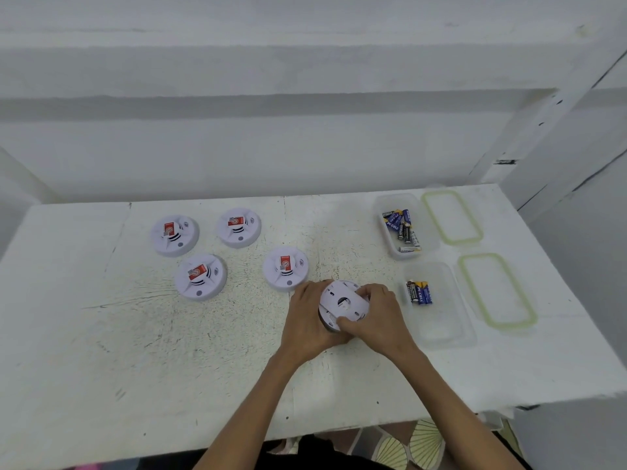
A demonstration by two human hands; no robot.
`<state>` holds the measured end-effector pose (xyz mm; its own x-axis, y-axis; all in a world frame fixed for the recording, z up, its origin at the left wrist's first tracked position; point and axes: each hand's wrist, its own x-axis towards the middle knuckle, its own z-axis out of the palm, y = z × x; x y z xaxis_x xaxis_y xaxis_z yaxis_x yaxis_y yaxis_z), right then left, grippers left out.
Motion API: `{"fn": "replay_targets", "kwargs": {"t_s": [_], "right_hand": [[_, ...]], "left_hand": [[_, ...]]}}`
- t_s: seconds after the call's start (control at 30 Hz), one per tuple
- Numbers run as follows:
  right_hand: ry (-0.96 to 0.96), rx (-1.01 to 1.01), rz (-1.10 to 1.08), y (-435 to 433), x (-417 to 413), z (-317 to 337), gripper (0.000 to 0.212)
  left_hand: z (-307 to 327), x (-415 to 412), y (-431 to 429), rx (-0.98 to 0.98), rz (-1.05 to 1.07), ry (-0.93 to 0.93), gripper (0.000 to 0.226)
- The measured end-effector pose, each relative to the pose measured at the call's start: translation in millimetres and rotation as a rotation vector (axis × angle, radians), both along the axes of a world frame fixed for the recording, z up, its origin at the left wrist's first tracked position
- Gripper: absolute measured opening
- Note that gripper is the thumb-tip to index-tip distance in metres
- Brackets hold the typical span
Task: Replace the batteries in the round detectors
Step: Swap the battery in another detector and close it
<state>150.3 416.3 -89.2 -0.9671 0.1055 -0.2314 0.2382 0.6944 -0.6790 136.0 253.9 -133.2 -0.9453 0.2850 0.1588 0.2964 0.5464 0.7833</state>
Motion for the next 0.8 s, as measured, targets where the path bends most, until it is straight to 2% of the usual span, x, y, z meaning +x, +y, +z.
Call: {"fn": "replay_targets", "kwargs": {"t_s": [0.23, 0.33, 0.43, 0.53, 0.6, 0.7, 0.8], "right_hand": [[-0.099, -0.048, -0.023, -1, -8, 2, 0.054], [-0.074, -0.027, 0.016, -2, -6, -2, 0.053], [-0.033, -0.028, 0.025, 0, -2, -3, 0.044], [0.04, -0.06, -0.017, 3, 0, -3, 0.028], [0.102, -0.076, -0.088, 6, -2, -2, 0.019], [0.17, -0.079, -0.18, 11, -11, 6, 0.013], [0.194, -0.084, -0.188, 14, -23, 9, 0.016]], "left_hand": [[4, -3, 1, -0.006, 0.006, -0.009, 0.064], [6, -1, 1, 0.053, 0.033, 0.003, 0.071], [1, 0, 1, 0.081, 0.043, -0.028, 0.068], [-7, -5, 2, 0.004, 0.016, -0.074, 0.057], [-13, -5, 2, -0.025, 0.002, -0.075, 0.066], [-13, 1, -2, -0.003, 0.031, -0.09, 0.094], [-10, 4, -6, 0.042, 0.012, -0.048, 0.088]]}}
